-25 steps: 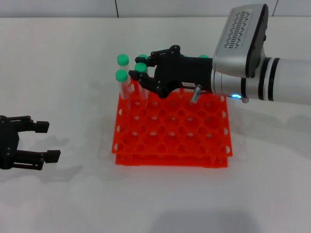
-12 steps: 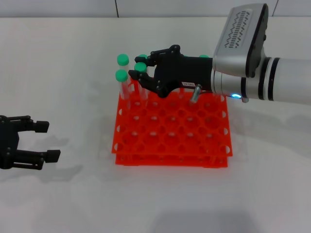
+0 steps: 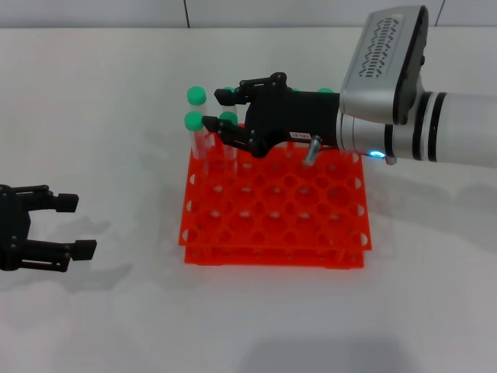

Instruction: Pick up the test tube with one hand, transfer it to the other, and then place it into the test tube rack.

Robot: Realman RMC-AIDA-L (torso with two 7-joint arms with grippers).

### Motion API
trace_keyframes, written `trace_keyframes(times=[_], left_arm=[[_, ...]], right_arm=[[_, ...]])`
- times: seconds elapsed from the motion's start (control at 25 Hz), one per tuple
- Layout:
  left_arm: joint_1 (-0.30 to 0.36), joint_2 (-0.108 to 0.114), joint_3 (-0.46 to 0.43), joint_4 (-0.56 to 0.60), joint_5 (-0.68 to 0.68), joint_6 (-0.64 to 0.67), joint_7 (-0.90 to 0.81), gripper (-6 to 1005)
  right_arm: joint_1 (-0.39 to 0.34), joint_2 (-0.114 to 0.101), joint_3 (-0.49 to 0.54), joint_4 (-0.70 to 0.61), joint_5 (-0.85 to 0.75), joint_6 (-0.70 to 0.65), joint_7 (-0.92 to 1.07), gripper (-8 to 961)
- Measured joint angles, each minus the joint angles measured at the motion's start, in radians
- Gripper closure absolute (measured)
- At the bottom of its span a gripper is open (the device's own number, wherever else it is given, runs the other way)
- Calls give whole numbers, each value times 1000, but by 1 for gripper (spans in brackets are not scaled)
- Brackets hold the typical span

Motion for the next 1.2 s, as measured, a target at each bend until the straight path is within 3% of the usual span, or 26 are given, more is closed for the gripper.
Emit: trace_keyframes(times=[0.12,0.32,0.44,0.6,0.88,1.2], left_arm=[[0,0,0,0,0,0,0,111],[1,0,0,0,0,1,2,111],[1,0,0,0,-3,2,7,111],[3,0,-19,0,-10,8,20,111],[4,-11,-74,0,-13,19,36,111],[8,-20,-88,0,-47,28,32,111]], right_arm=[[-3,0,3,-5,0,-1,0,572],[-14,-1,6,-20,2,-9,0,451],[-38,-5,8,-50,2,-16,-3,378],[-90,-11,21,-115,-5,-22,-9,361],[-166,-13,161,-140,-97,-150,72,332],[-221,-16,346,-145,-269,-321,189,202]])
